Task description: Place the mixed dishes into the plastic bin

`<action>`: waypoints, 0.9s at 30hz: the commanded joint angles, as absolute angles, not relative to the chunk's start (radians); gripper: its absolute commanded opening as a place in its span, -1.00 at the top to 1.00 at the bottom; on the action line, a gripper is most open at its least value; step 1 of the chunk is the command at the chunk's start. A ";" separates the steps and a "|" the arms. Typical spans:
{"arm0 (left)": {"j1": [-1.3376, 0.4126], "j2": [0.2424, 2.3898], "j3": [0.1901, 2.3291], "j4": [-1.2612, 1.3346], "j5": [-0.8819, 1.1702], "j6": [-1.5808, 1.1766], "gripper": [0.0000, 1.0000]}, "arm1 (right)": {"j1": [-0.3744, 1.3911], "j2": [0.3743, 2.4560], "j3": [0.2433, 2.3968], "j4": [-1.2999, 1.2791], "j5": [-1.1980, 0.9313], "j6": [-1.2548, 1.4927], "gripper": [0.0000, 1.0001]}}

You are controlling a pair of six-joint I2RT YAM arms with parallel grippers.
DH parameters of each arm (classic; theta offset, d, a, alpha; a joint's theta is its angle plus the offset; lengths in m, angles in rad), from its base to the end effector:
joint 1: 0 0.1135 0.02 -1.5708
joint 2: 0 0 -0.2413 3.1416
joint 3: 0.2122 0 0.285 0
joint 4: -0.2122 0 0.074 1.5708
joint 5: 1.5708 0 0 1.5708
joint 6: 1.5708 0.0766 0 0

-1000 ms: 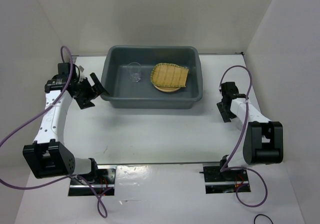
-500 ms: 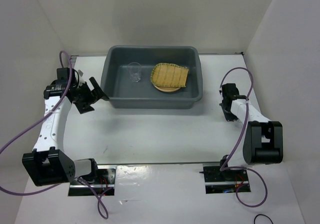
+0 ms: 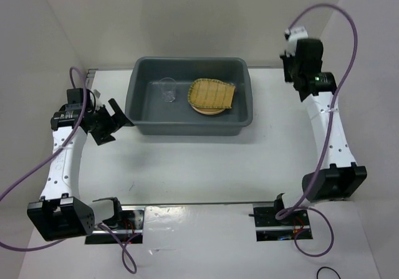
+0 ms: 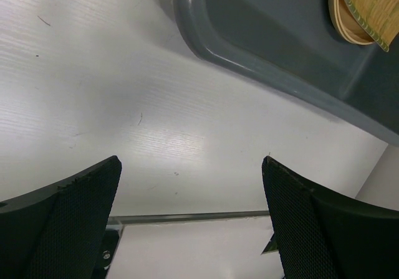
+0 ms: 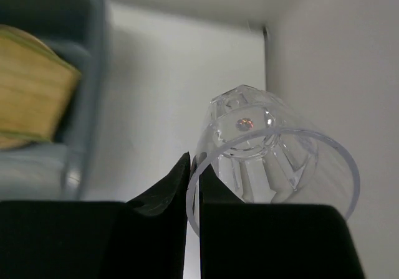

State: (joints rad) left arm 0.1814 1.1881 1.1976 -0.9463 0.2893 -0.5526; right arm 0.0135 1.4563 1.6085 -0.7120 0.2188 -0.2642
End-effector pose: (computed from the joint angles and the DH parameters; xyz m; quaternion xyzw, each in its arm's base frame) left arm 0.2943 0.0318 0.2812 -0.2954 0.8938 -0.1915 0.2779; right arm 0.3850 -0.0114 0.3758 -0.0680 0.8686 -0.1550 0.4656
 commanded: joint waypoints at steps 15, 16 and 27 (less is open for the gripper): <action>0.192 0.987 1.183 -1.060 0.255 -0.649 -1.00 | 0.689 2.186 2.309 -0.704 -0.195 -0.357 1.00; 0.192 0.976 1.192 -1.069 0.255 -0.649 -1.00 | 0.704 2.198 2.281 -0.687 -0.195 -0.357 1.00; 0.192 0.913 1.200 -1.186 0.227 -0.689 -1.00 | 0.750 2.284 2.088 -0.529 -0.239 -0.333 1.00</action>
State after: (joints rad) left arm 0.1864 0.9508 1.1744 -1.1397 0.2344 -0.6601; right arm 0.7437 2.2974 2.0983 -0.6437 -0.2237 -0.3367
